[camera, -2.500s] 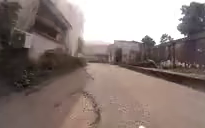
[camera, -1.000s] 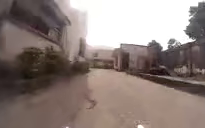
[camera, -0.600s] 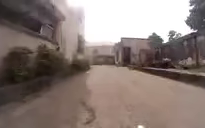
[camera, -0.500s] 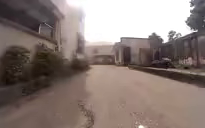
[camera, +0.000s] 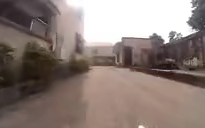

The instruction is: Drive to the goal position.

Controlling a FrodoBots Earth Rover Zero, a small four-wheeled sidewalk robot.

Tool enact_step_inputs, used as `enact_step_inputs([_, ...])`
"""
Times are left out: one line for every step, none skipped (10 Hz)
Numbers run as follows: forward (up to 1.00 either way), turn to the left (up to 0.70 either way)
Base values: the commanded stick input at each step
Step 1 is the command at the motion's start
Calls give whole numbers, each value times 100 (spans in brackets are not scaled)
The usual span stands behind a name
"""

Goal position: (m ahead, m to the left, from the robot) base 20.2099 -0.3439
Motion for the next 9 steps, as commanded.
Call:
enact_step_inputs([100, 0])
enact_step_inputs([100, 0])
enact_step_inputs([100, 0])
enact_step_inputs([100, 0])
enact_step_inputs([100, 0])
enact_step_inputs([100, 0])
enact_step_inputs([100, 0])
enact_step_inputs([100, 0])
enact_step_inputs([100, 0])
